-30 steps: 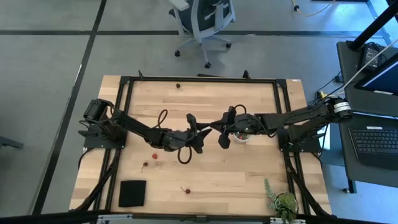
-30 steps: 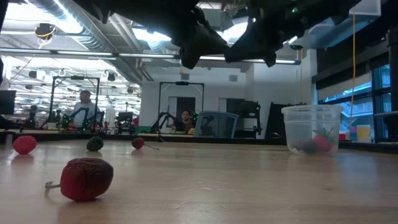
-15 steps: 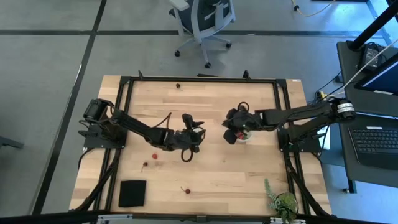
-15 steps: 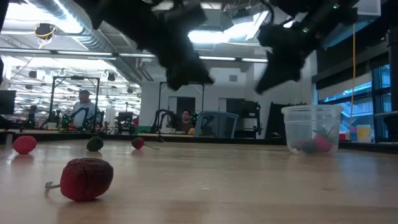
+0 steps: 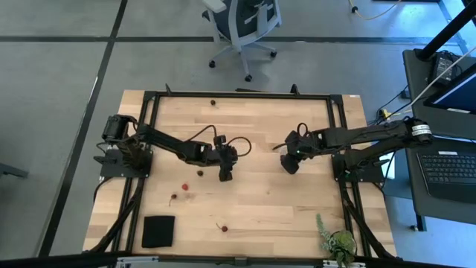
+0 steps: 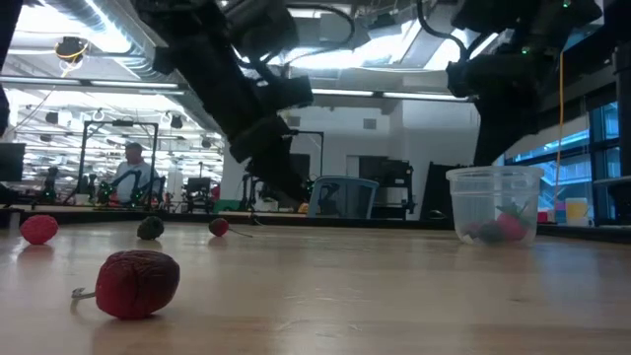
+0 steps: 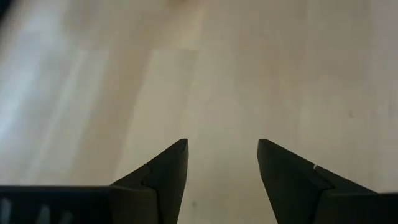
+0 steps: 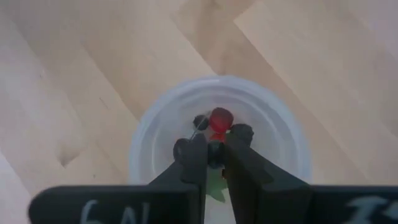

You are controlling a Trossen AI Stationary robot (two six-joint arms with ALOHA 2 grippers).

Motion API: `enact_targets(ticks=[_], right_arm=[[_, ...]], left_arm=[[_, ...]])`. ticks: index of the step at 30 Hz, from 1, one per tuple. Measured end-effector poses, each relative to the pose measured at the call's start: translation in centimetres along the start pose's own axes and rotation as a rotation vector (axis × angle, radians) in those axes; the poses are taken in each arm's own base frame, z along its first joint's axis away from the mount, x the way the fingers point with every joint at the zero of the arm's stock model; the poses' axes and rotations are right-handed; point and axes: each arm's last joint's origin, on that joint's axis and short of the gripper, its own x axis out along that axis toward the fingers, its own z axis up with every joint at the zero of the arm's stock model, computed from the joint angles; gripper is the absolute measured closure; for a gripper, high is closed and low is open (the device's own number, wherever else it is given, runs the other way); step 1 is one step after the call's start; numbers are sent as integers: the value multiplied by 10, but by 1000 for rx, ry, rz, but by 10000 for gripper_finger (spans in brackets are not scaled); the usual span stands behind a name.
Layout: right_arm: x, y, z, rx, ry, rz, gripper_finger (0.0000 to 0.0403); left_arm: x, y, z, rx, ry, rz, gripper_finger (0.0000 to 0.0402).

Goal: Pick and placing Produce into tupperware
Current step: Put the blueberry into the transparent bucket

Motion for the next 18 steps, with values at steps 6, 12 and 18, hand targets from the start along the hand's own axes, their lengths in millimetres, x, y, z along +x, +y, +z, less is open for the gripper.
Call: enact_targets(ticks=[6, 12, 18], right_arm=[[4, 2, 0, -1, 31, 11, 359], [19, 5, -1, -12, 79, -25, 359], [30, 7, -2, -20, 114, -52, 358]], left_arm=[[4, 10, -6, -37, 90, -152, 216], [5, 16, -13, -73, 168, -160, 216], [5, 15, -13, -71, 169, -163, 216]])
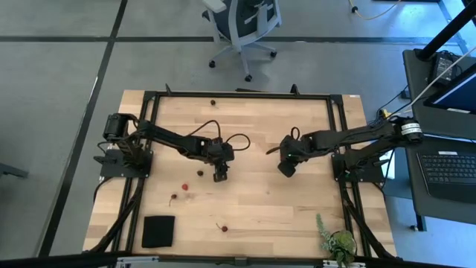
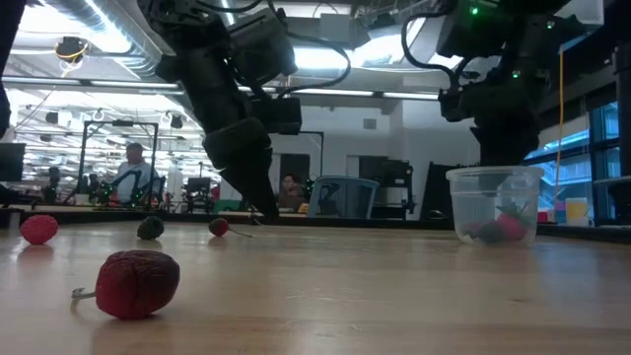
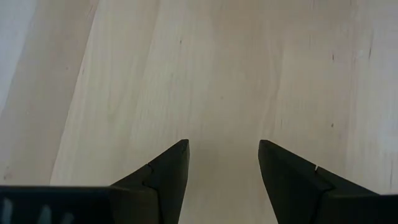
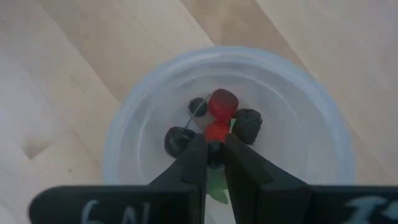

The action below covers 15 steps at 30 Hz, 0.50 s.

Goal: Pick and placing Produce into tupperware
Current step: Put the blueberry into the transparent bucket

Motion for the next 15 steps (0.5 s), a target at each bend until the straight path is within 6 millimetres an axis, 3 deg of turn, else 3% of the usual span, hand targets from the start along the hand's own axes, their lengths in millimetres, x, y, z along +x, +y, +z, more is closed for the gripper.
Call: enact_targets(ticks=[15], right_arm=[[1, 1, 1, 1, -8, 7, 288]], left_arm=[[0, 0, 0, -4, 1, 0, 216]])
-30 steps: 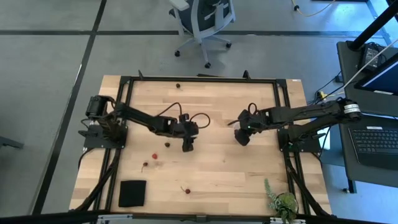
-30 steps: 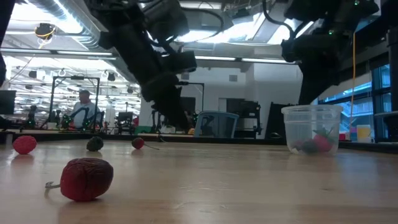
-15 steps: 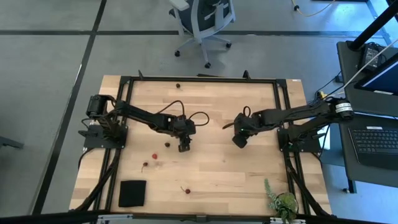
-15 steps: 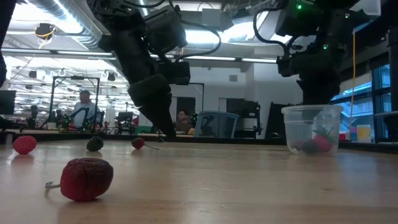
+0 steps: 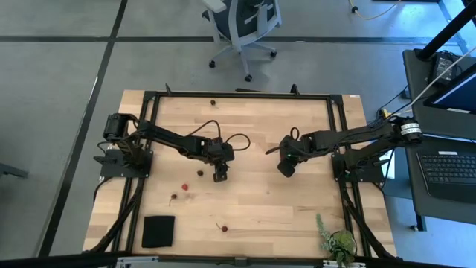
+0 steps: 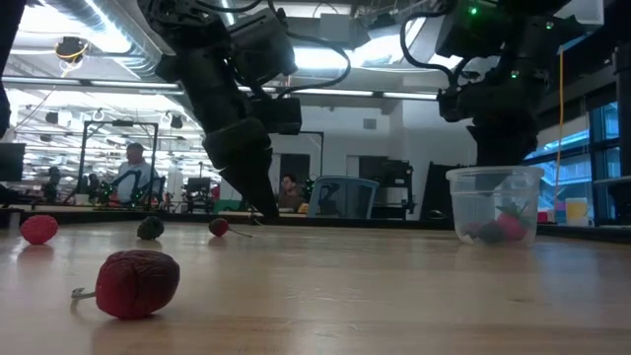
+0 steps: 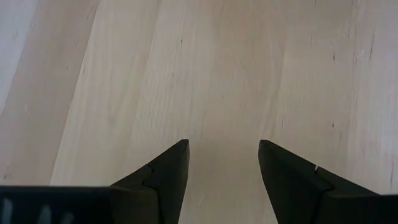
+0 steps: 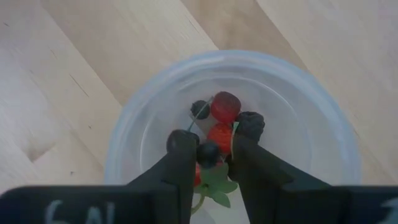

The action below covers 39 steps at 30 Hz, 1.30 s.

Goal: Pick and placing Produce into tupperware
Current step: Put the blueberry into the transparent bucket, then put the red cherry into the transparent bucket

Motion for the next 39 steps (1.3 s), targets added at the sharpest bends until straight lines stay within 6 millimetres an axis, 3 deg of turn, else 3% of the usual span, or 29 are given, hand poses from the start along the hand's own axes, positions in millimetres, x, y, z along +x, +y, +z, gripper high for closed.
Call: enact_targets(ticks=[14, 19, 24, 29, 35, 39], right_arm=[[0, 0, 0, 1, -5, 4, 194], [0, 1, 1, 1, -7, 5, 186], [0, 1, 1, -2, -10, 7, 185], [0, 2, 2, -5, -20, 14, 185], [0, 2, 2, -5, -26, 19, 185], [0, 3, 4, -26, -38, 27, 185]], left_arm=[[-2, 1, -7, 7, 77, 12, 216], [-37, 5, -12, -5, 128, 27, 216], [-76, 10, -10, -60, 72, 33, 216], [-96, 12, -9, 97, 16, 32, 216], [-98, 13, -9, 162, 4, 30, 216], [-87, 13, -13, 195, 38, 47, 216]])
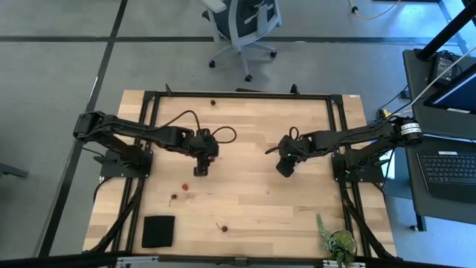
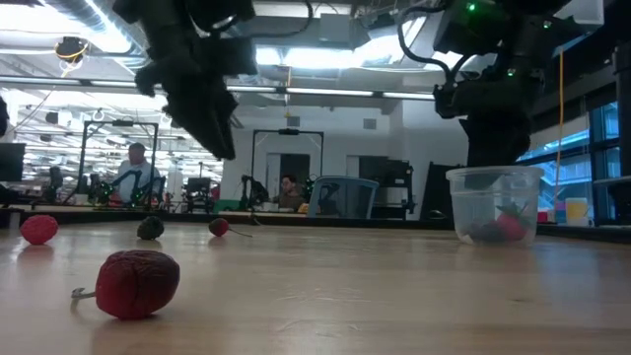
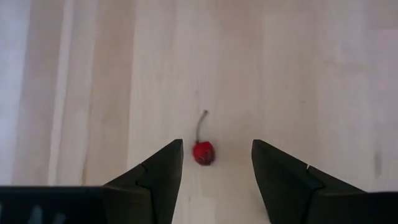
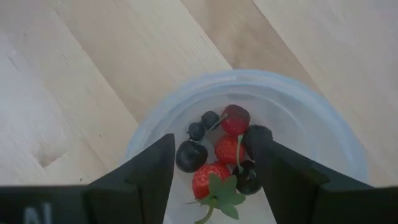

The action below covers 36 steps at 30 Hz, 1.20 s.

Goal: Pick and placing Produce into tupperware
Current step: Put the red cherry into the transparent bucket

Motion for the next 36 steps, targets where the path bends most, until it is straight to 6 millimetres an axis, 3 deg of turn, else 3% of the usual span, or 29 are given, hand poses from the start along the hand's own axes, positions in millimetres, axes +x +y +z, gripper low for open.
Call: enact_targets(ticks=[9, 21, 29, 36], right_arm=[[0, 4, 6, -43, -63, 44, 185], [0, 4, 6, -42, -62, 43, 185], [0, 4, 6, -42, -62, 43, 185], [0, 4, 6, -42, -61, 43, 185]], left_arm=[[34, -1, 7, 48, 6, 26, 216], [84, 10, -5, 6, 154, 38, 216], [90, 15, -7, -45, 174, -23, 230], [90, 14, -8, -49, 178, -46, 305]])
